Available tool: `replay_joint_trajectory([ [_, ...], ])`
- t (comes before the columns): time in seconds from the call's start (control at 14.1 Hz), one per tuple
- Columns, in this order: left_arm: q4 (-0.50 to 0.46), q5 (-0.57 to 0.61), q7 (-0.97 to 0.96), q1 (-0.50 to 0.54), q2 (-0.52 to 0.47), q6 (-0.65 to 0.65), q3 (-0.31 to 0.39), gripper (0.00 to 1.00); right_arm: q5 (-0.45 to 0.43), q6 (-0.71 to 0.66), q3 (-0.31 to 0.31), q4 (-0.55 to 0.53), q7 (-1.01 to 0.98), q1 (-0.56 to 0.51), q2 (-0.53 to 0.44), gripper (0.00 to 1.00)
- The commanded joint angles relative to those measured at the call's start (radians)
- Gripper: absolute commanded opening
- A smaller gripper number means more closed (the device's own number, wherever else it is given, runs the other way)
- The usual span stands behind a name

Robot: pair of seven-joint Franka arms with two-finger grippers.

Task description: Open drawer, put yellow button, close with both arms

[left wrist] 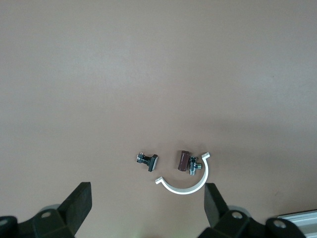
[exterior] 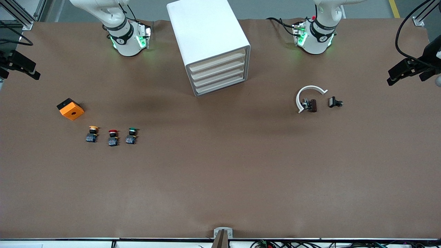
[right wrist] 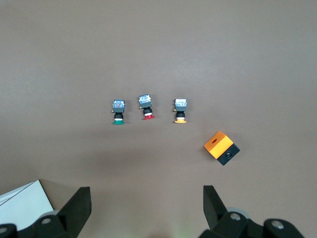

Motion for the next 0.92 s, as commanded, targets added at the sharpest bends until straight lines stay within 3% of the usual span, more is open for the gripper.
replay_joint_trajectory([
  [0.0,0.027,0.015,0.011,0.001,0.012,-0.027,0.001,1.00,-0.022,-0.005,0.016,-0.005,-0.012,-0.014,-0.017,1.00],
  [0.21,0.034,0.017,0.011,0.001,0.026,-0.029,0.003,1.00,-0.021,-0.005,0.016,-0.005,-0.010,-0.014,-0.017,1.00],
  [0.57,0.111,0.008,-0.018,-0.016,0.187,-0.070,0.000,1.00,-0.016,-0.005,0.016,-0.005,-0.009,-0.015,-0.017,1.00],
  [0.85,0.099,-0.026,-0.242,-0.030,0.311,-0.070,-0.040,1.00,-0.016,-0.003,0.016,-0.005,-0.009,-0.015,-0.017,1.00],
])
